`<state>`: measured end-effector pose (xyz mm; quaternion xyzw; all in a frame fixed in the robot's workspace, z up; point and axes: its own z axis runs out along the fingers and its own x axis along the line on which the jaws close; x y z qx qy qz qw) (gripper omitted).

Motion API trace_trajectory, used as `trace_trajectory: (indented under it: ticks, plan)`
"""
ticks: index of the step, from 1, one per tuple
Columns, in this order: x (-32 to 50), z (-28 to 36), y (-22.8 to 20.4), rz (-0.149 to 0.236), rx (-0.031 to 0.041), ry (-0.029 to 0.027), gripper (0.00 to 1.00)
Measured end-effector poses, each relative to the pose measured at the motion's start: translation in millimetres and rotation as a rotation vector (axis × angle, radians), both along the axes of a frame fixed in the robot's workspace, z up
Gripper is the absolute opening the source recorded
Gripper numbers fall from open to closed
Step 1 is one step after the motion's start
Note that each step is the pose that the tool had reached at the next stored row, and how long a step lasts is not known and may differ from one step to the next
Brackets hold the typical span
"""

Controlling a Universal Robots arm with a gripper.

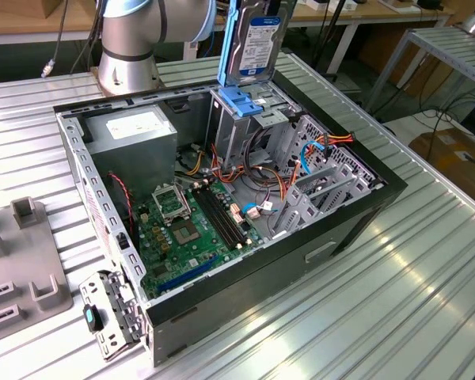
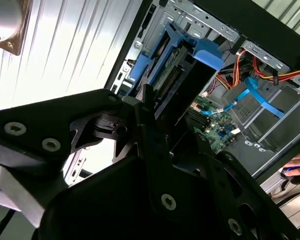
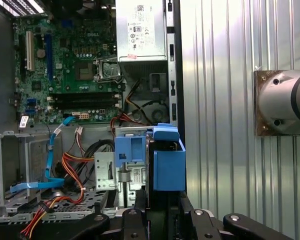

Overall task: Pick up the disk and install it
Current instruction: 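Pick up the disk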

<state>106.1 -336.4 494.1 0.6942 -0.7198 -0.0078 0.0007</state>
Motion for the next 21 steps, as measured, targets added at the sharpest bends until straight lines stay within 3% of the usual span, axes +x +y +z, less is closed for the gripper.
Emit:
trace_trajectory:
  ticks: [3, 11, 21]
  plan:
    - [0.5, -0.1, -1.1, 0.0, -0.0027, 0.0, 0.35]
    - [0.6, -0.4, -14.0, 0.0, -0.003, 0.0, 0.35]
    - [0.6, -0.3, -17.3, 0.0, -0.0031, 0.0, 0.35]
